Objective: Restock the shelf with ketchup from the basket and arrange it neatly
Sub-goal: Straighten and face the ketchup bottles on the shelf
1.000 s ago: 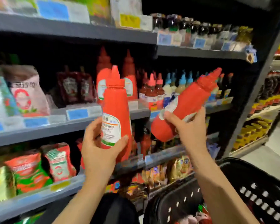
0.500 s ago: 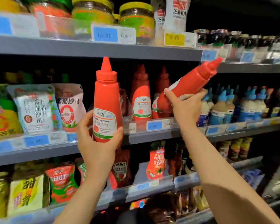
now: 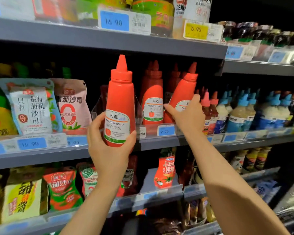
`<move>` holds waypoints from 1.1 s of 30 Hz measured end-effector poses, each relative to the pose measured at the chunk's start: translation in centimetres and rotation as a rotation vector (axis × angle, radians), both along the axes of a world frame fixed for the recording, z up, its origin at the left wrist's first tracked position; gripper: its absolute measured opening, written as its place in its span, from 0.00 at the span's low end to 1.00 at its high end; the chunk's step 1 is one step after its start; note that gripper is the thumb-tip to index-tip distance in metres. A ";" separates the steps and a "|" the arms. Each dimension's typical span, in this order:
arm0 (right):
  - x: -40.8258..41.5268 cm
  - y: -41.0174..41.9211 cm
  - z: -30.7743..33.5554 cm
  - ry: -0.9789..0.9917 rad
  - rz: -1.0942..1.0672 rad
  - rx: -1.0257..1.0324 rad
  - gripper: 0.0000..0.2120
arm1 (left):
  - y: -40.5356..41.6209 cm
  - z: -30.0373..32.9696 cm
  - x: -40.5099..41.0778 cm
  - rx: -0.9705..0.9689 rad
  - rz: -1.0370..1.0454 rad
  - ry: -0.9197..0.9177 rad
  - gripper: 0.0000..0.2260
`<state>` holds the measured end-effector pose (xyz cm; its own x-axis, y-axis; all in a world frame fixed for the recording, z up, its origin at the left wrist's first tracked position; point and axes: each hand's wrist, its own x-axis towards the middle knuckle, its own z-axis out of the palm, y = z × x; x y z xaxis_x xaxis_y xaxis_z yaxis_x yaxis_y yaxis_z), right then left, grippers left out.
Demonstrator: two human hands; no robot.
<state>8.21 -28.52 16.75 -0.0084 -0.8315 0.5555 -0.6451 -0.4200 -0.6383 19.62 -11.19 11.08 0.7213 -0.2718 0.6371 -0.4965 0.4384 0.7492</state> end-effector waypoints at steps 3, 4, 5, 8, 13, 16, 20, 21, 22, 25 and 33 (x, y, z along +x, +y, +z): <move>0.1 -0.6 0.5 0.123 -0.056 0.040 0.47 | 0.0 0.0 -0.1 0.003 -0.004 -0.002 0.30; 0.1 -0.9 0.6 0.147 -0.054 0.054 0.46 | 0.0 0.0 -0.1 0.001 -0.003 -0.004 0.30; 0.1 -1.0 0.6 0.154 -0.032 0.066 0.45 | 0.0 0.0 -0.2 0.000 -0.003 -0.008 0.30; -0.2 -1.0 -0.7 0.099 0.084 0.085 0.39 | 0.1 -0.1 -0.2 -0.009 0.004 -0.020 0.30; -1.3 -0.6 -2.7 0.028 0.193 -0.004 0.34 | -0.1 -0.2 -0.1 -0.005 0.020 -0.034 0.31; -0.9 -0.9 -2.5 0.009 0.142 0.006 0.36 | -0.2 -0.2 0.0 -0.002 0.023 -0.048 0.31; -0.2 -1.5 -1.9 0.040 0.106 0.090 0.35 | -0.3 -0.2 0.0 0.012 0.041 -0.044 0.31; -0.1 -1.6 -1.7 0.057 0.105 0.111 0.35 | -0.2 -0.2 -0.1 0.018 0.043 -0.044 0.31; -0.2 -1.8 -1.7 0.070 0.107 0.126 0.35 | -0.2 -0.2 -0.2 0.025 0.044 -0.045 0.31; -0.8 -0.5 -1.7 0.019 0.126 0.065 0.37 | -0.1 -0.2 -0.9 0.035 0.046 -0.058 0.31; -6.1 12.0 -0.2 -0.623 0.655 0.139 0.30 | -3.9 0.1 -7.2 0.015 -0.051 -0.333 0.29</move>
